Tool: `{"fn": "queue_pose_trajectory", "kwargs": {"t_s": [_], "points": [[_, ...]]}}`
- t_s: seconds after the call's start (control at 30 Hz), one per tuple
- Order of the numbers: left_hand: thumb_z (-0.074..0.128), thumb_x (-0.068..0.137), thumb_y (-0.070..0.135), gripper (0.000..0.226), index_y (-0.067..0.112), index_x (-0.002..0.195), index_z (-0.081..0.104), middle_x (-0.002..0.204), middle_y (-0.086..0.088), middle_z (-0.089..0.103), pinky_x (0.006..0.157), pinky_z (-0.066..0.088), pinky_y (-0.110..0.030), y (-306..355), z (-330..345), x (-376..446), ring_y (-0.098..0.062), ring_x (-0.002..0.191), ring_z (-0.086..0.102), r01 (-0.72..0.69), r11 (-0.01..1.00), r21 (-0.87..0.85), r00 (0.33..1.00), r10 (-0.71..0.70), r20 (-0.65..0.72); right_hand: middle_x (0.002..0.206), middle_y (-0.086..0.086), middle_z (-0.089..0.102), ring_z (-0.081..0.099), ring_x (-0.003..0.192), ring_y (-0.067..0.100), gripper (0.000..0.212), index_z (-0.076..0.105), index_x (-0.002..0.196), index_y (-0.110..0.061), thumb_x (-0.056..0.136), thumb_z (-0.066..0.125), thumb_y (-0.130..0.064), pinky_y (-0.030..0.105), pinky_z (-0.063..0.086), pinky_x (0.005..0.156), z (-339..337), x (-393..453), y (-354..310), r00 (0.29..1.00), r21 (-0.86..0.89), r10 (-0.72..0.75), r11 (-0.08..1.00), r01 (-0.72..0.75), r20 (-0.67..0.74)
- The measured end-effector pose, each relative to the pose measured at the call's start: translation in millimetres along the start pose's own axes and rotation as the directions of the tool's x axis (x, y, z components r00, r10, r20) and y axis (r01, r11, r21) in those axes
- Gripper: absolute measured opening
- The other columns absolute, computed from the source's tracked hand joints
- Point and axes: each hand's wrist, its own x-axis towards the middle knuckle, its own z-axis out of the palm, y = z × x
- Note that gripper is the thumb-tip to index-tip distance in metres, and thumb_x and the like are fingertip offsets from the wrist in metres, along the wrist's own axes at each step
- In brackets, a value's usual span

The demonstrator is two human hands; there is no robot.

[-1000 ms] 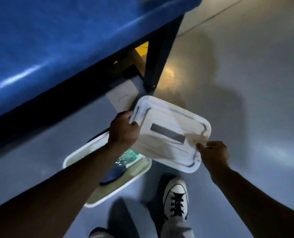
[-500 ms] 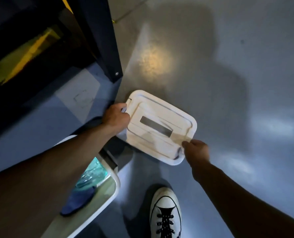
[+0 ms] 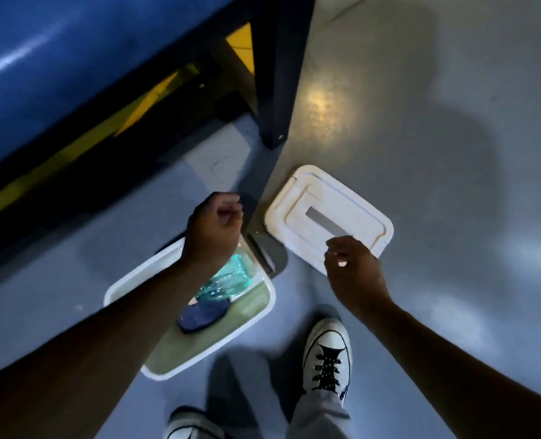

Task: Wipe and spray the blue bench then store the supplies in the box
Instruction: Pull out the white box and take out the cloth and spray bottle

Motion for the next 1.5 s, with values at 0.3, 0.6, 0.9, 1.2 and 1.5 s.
{"fn": "queue_pose_trajectory", "kwargs": {"t_s": [0.3,0.6,0.9,1.2,1.5], "points": [[0.067,0.087,0.005,0.02,0.023,0.092,0.074,0.091,0.012,0.077,0.077,0.052,-0.015,-108.7,-93.3,-96.9,0.004,0.083,0.071,0.298,0.952,-0.074,0.916,-0.307,-0.258,0.121,0.007,0.061,0.061,0.11,0.032,0.036,0.06,0.126,-0.015,0.09,0.062,-0.022,0.046,0.056,0.083,120.7,-35.5,-58.2,0.626,-0.322,-0.566,0.548,0.772,0.537],[0.063,0.084,0.009,0.042,0.05,0.081,0.072,0.09,0.007,0.079,0.081,0.056,-0.026,-162.8,-103.4,-116.0,-0.013,0.088,0.075,0.3,0.928,-0.219,0.91,-0.348,-0.225,0.138,0.01,0.053,0.051,0.129,0.034,0.058,0.047,0.141,-0.016,0.087,0.068,-0.021,0.051,0.038,0.11,213.5,-21.0,-46.5,0.602,-0.6,-0.35,0.127,0.79,0.718],[0.076,0.076,0.024,0.063,0.026,0.135,0.054,0.13,-0.009,0.063,0.1,0.053,-0.033,-175.9,-47.2,-91.8,-0.028,0.119,0.063,0.294,0.929,0.226,0.946,-0.316,0.069,0.111,0.008,0.061,0.063,0.103,0.034,0.03,0.059,0.109,-0.013,0.081,0.07,-0.011,0.042,0.053,0.072,158.3,-26.6,-49.8,0.708,-0.438,-0.452,0.567,0.698,0.543],[0.055,0.091,0.013,0.03,0.023,0.119,0.056,0.124,-0.012,0.053,0.079,0.054,-0.038,-199.6,-11.3,-67.0,-0.029,0.093,0.061,0.266,0.885,0.381,0.963,-0.262,-0.064,0.104,-0.001,0.067,0.071,0.089,0.03,0.015,0.063,0.101,-0.022,0.088,0.067,-0.028,0.045,0.059,0.073,146.5,-22.2,-42.3,0.732,-0.419,-0.447,0.613,0.669,0.514],[0.063,0.067,0.009,0.031,0.018,0.096,0.067,0.093,-0.011,0.059,0.067,0.035,-0.017,-134.0,-69.0,-116.8,-0.028,0.083,0.06,0.171,0.963,0.21,0.975,-0.135,-0.177,0.098,0.003,0.076,0.071,0.083,0.021,0.018,0.073,0.099,-0.014,0.085,0.079,-0.022,0.015,0.047,0.067,73.7,-97.4,-82.4,0.769,-0.264,-0.578,0.723,0.638,0.273]]}}
